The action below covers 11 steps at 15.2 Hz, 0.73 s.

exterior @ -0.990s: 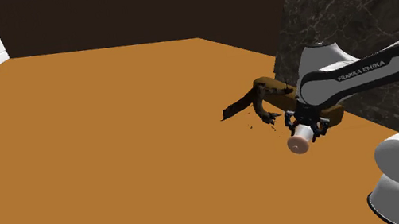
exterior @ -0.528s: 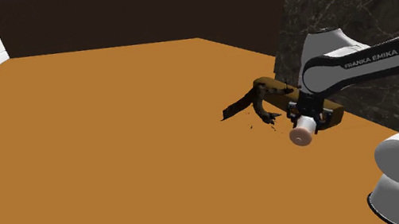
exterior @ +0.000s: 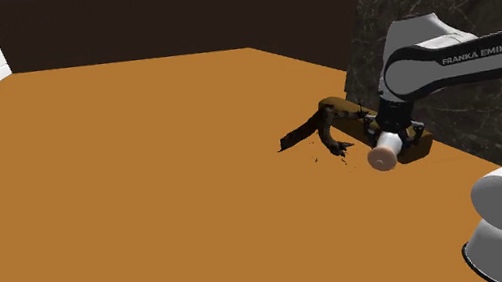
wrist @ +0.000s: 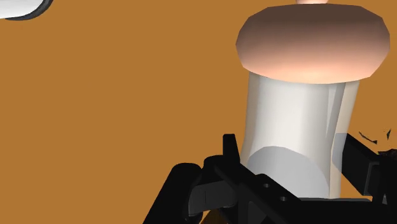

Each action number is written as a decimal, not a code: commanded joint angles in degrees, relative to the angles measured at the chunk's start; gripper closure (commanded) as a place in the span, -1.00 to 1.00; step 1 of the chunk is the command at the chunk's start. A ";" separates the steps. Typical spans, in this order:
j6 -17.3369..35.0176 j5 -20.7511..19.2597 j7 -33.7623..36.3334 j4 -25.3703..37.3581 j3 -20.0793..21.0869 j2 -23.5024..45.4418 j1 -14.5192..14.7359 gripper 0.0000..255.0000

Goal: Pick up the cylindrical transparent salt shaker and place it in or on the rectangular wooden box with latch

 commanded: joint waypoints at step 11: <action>-10.05 -1.32 -1.01 8.45 -1.78 -1.69 -0.65 1.00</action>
